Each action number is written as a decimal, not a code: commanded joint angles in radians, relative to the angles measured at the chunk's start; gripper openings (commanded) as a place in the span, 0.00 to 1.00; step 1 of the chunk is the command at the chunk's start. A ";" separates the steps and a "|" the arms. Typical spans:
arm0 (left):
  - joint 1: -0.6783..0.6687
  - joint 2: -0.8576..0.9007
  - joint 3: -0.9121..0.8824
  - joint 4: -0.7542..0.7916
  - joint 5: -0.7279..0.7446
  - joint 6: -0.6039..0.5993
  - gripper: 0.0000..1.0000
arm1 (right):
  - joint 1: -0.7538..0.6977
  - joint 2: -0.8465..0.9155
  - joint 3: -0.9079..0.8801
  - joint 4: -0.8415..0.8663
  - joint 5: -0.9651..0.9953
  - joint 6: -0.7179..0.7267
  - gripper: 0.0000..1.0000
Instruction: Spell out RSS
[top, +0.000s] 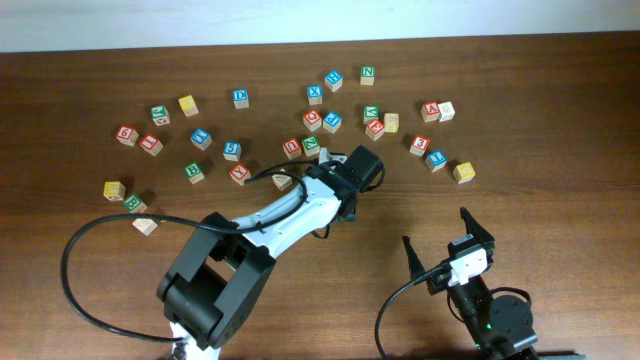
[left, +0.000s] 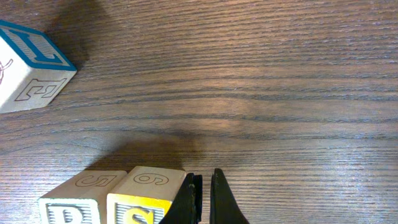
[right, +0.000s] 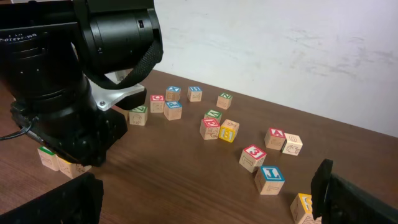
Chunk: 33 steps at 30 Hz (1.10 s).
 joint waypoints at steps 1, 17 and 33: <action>0.002 0.008 -0.010 0.008 -0.033 -0.037 0.00 | 0.001 -0.008 -0.008 -0.002 0.012 0.015 0.98; 0.002 0.008 -0.010 0.000 -0.070 -0.085 0.00 | 0.001 -0.008 -0.008 -0.001 0.012 0.015 0.98; 0.002 -0.126 0.024 -0.018 -0.074 -0.051 0.00 | 0.001 -0.008 -0.008 -0.001 0.012 0.015 0.98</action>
